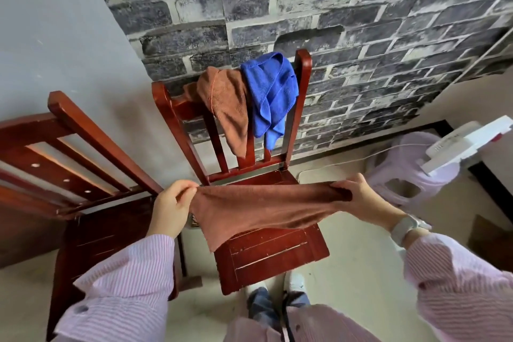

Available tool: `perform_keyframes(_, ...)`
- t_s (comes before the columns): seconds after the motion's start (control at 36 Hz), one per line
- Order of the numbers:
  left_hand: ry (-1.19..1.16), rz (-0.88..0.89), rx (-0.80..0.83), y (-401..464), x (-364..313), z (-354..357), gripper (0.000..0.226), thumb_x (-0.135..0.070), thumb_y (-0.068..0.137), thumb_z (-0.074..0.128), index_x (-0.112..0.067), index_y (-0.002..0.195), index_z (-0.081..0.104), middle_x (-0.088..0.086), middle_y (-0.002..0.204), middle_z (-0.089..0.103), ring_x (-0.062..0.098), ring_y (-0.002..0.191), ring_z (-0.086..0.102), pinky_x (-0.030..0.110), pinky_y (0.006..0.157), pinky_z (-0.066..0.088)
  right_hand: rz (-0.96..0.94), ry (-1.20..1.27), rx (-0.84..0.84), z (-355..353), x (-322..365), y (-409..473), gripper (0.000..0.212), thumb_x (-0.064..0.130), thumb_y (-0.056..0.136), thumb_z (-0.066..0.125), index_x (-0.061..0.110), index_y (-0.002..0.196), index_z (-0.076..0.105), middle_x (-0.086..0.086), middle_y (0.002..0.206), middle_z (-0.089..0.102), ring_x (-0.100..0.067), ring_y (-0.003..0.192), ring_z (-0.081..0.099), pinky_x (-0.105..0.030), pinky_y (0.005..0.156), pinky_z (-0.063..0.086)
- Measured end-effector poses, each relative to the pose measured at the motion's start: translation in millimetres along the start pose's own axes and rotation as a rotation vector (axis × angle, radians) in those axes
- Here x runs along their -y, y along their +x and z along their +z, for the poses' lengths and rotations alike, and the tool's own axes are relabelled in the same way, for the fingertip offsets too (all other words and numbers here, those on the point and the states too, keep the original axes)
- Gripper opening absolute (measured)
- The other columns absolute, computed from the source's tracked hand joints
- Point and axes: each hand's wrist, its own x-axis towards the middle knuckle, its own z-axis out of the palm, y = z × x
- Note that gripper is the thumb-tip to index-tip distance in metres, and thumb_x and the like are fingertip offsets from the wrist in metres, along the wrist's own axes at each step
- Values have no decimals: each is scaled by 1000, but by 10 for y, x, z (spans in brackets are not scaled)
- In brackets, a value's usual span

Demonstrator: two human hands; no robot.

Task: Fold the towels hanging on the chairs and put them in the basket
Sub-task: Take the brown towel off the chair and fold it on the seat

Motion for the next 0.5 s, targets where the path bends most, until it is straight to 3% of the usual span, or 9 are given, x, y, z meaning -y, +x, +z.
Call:
perform_keyframes(0.06,-63,-3,5,8,16,8,16,-4,90,51,-15,92,63,-1,90,62,13,88,56,12,73,40,-38,-127,1,106,-31,-9,38,11,85,57,12,124,54,-2,104,30,-21,101,39,-18,92,35)
perform_keyframes(0.14,-86,-13,19,-22,4,31,18,-4,89,53,-16,91,67,-2,91,64,12,89,57,24,82,45,-33,-183,-66,151,-53,-8,36,4,87,47,12,121,57,-2,103,30,-25,103,41,-32,94,42)
perform_keyframes(0.28,-135,-50,0,-77,-65,17,21,-3,87,56,-16,93,71,-2,95,67,11,95,58,26,90,43,-20,-184,-151,97,-127,7,29,14,93,43,18,114,62,-4,97,45,-31,105,49,-38,89,42)
perform_keyframes(0.42,-203,-57,51,-156,-147,18,19,-10,82,65,-27,89,69,-9,98,65,6,98,57,27,93,43,-50,-7,-257,-11,-228,45,24,2,87,53,6,105,67,-17,104,64,-33,101,56,-35,91,40)
perform_keyframes(0.5,-13,-10,156,-245,-175,95,27,-13,76,73,-22,101,69,-4,103,59,9,100,53,21,93,36,-14,104,-334,-37,-250,91,27,-4,82,54,3,105,66,-21,107,61,-36,103,56,-34,94,39)
